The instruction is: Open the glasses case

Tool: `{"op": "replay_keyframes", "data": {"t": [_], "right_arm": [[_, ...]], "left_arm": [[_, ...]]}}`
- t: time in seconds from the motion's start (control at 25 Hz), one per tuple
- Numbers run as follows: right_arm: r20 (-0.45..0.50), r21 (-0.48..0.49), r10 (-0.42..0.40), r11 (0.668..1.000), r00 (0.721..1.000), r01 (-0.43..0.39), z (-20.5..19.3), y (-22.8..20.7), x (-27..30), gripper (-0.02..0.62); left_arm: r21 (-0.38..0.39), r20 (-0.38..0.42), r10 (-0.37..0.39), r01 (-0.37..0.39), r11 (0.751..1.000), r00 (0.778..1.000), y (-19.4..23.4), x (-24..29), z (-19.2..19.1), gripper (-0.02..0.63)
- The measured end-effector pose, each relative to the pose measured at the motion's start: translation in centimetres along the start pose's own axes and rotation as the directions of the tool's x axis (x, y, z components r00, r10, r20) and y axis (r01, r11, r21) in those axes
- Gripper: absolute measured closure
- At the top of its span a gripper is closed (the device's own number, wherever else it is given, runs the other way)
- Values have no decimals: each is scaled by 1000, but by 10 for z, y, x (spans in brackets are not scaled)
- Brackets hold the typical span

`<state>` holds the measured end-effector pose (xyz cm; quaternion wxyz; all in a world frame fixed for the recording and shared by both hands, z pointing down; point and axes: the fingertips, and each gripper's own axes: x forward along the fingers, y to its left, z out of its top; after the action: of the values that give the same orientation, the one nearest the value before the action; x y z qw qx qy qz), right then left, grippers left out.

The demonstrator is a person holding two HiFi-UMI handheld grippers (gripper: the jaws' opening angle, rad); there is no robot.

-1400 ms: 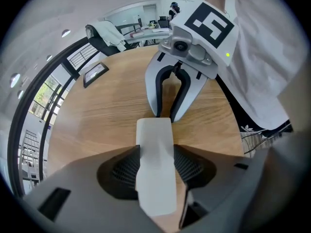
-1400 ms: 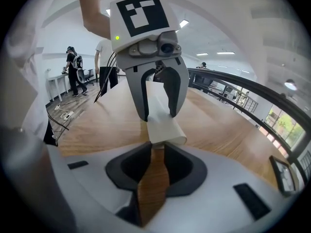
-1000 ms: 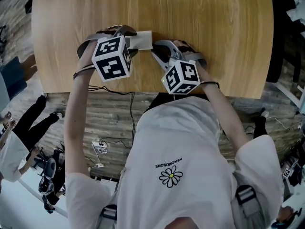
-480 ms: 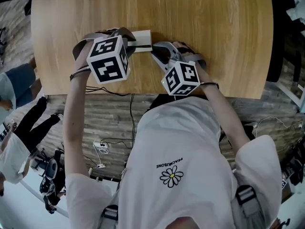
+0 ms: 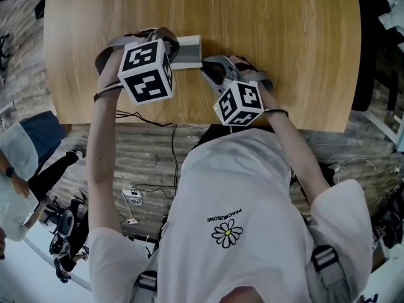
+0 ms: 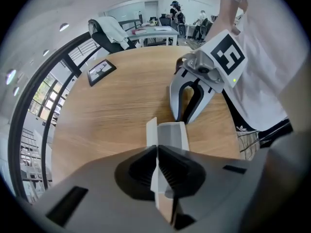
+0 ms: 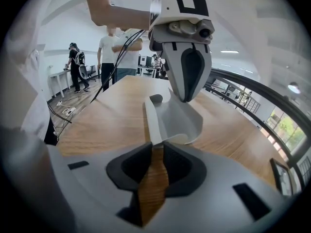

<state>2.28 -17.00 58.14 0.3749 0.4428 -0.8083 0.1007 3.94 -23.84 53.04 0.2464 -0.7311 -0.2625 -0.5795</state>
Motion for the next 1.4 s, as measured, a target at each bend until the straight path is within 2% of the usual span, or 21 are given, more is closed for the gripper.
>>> {"op": "replay_keyframes", "data": {"t": [0.48, 0.64, 0.8, 0.96, 1.08, 1.16, 1.24, 1.4], "right_arm": [[-4, -2, -16, 1000, 1000, 16, 0, 1, -4, 525], [9, 35, -46, 998, 999, 46, 1, -8, -8, 552], [35, 90, -75, 993, 997, 72, 1, -24, -24, 552], [90, 127, -161, 981, 983, 149, 13, -49, -53, 552], [176, 157, -242, 964, 954, 216, 37, -66, -78, 577], [263, 218, -283, 949, 922, 229, 58, -75, -99, 586], [369, 308, -310, 930, 876, 200, 85, -84, -122, 588], [517, 441, -388, 885, 763, 151, 131, -97, -171, 588]], "left_arm": [[5, -11, 110, -110, 994, 994, 14, -3, -1, 581], [7, -20, 175, -175, 984, 984, 17, -5, -7, 578], [-24, -2, 227, -227, 974, 974, 26, -18, -1, 578], [-93, 56, 319, -314, 945, 946, 37, -47, 15, 578], [-197, 137, 428, -398, 896, 894, 40, -82, 25, 580], [-284, 207, 508, -445, 849, 836, 39, -110, 33, 582], [-379, 277, 594, -482, 790, 755, 36, -143, 39, 588], [-543, 336, 752, -536, 646, 566, 18, -212, 40, 589]]}}
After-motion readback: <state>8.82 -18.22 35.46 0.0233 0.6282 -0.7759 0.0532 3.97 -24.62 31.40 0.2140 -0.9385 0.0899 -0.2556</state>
